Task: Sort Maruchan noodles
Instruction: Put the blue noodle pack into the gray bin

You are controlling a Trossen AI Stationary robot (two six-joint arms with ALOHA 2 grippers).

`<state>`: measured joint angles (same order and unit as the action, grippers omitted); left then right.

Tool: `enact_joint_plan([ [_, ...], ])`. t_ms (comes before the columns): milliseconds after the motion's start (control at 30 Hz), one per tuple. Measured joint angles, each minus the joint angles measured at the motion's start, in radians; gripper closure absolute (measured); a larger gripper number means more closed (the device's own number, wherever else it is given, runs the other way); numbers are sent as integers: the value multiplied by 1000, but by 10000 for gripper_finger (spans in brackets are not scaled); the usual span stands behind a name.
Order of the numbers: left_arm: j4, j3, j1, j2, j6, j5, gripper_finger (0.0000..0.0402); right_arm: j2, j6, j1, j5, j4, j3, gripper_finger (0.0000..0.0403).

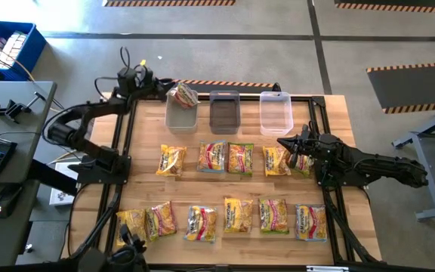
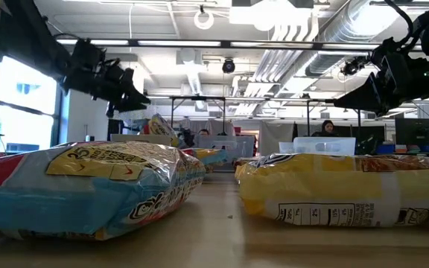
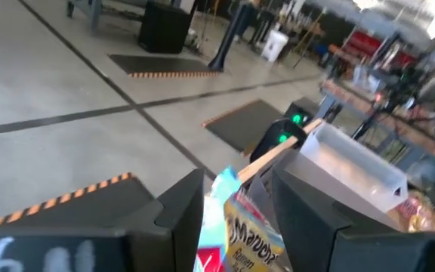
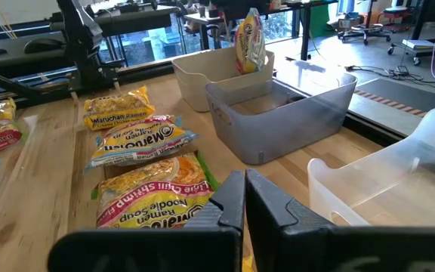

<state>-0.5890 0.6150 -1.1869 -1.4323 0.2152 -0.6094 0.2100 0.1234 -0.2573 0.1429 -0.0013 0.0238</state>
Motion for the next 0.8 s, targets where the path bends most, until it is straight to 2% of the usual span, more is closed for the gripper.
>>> enact_joint_plan([
  [133,253,146,34,47,-100,2,260,0,0,0,0,0,0,403],
  [233,507,293,76,53,-197,37,271,0,0,0,0,0,0,403],
  [433,971,588,191,-25,-484,156,313,0,0,0,0,0,0,403],
  [500,1088,676,237,-71,-571,249,325,0,0,0,0,0,0,403],
  [600,1235,770,305,-147,-717,450,330,0,0,0,0,0,0,403],
  [700,1313,826,367,-220,-831,602,316,0,0,0,0,0,0,403],
  [800,1371,866,420,-290,-887,683,288,0,0,0,0,0,0,403],
])
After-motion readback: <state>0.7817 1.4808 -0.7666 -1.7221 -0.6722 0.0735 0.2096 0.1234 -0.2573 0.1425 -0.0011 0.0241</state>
